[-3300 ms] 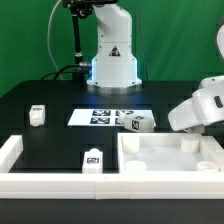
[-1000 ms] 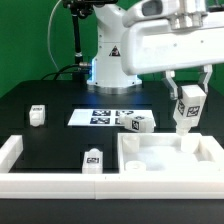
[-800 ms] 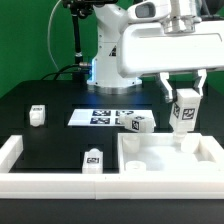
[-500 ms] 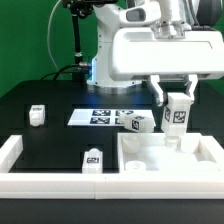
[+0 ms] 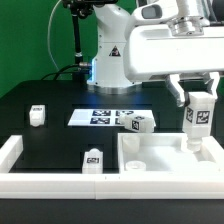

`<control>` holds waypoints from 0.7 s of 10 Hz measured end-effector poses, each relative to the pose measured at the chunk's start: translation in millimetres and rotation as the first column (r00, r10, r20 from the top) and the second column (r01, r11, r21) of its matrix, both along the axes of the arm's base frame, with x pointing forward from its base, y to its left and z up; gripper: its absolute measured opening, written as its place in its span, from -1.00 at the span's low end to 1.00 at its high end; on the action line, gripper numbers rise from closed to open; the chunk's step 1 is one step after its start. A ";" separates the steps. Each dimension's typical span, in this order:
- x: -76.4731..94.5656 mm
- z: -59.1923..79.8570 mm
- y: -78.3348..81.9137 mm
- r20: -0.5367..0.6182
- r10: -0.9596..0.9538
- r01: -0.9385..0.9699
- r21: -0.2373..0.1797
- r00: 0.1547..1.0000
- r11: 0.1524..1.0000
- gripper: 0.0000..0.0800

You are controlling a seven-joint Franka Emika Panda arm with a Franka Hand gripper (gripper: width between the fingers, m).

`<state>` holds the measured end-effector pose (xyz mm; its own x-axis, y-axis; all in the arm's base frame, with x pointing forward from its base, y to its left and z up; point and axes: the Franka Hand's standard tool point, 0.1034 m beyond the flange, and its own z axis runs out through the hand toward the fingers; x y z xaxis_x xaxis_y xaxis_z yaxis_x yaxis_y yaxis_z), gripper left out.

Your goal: Assemble one leg

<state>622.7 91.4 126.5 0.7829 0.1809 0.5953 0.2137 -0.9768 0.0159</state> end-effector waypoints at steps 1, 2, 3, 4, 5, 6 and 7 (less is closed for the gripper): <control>0.0 0.0 1.1 -0.001 0.003 -0.003 -0.001 1.000 1.000 -0.29; -0.2 -0.4 0.3 -0.001 0.002 -0.002 -0.001 1.000 1.000 -0.29; -0.3 -0.5 0.3 -0.001 0.002 -0.002 -0.001 1.000 1.000 -0.29; -0.3 -0.5 0.2 -0.002 0.002 -0.002 -0.001 1.000 1.000 -0.29; -0.6 -1.0 0.2 -0.002 0.002 -0.002 -0.001 1.000 1.000 -0.29; -2.1 -5.0 1.5 -0.007 0.004 -0.004 -0.001 1.000 1.000 -0.29; -3.4 -10.7 4.9 -0.016 0.008 -0.007 0.002 1.000 1.000 -0.29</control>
Offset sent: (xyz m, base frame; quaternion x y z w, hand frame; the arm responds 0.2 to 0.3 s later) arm 0.0000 0.0000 0.0000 0.0000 0.0000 0.0000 1.0000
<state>619.3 96.3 115.8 0.7907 0.1858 0.5834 0.2212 -0.9752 0.0108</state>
